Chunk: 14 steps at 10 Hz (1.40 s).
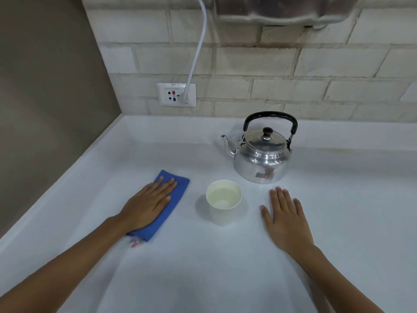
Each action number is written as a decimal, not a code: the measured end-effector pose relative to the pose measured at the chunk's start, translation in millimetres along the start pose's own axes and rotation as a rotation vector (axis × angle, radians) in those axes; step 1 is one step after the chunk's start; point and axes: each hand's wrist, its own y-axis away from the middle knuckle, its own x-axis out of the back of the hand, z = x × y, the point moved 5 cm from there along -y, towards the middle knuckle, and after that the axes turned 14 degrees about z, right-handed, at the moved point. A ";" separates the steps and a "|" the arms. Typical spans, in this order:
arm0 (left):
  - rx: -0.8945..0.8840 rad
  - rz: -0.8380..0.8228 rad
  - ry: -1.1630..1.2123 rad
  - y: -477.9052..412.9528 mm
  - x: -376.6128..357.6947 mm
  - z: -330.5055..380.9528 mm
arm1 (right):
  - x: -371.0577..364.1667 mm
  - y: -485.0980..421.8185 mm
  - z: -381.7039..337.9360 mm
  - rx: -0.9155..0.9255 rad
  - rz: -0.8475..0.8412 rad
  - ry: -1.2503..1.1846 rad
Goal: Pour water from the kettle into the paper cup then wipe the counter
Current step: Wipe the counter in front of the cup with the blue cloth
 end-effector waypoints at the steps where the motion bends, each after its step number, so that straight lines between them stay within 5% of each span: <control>1: 0.213 0.035 -0.066 -30.0 -9.5 5.5 | 0.6 -0.6 0.2 0.001 -0.002 -0.008; 3: 0.304 0.034 -0.058 -17.7 -26.8 50.2 | 0.0 -1.5 1.6 0.004 -0.031 0.001; 5: 0.023 0.096 0.020 83.8 -7.7 75.8 | -1.0 -0.3 2.6 -0.001 -0.039 0.000; 6: 0.026 0.083 -0.040 93.8 11.0 46.9 | -1.8 -0.7 1.7 -0.006 -0.051 0.003; 8: 0.429 0.095 -0.132 47.9 -3.7 61.5 | -2.0 -0.8 2.0 -0.010 -0.052 0.004; 9: 0.345 0.134 -0.082 60.8 -17.2 100.0 | -1.9 -1.4 2.6 -0.007 -0.058 -0.003; 10: 0.069 0.130 -0.006 103.6 -14.5 122.7 | -1.3 -1.2 3.8 -0.004 -0.060 -0.008; 11: -0.042 0.090 -0.017 129.3 4.8 96.6 | -1.0 -0.8 3.8 -0.008 -0.066 -0.009; 13: 0.430 0.121 -0.170 106.0 1.4 85.4 | -2.2 -0.9 1.5 -0.022 -0.054 -0.001; 14: 0.339 0.141 -0.128 107.0 -24.1 150.5 | -2.2 -1.1 1.2 -0.019 -0.042 0.000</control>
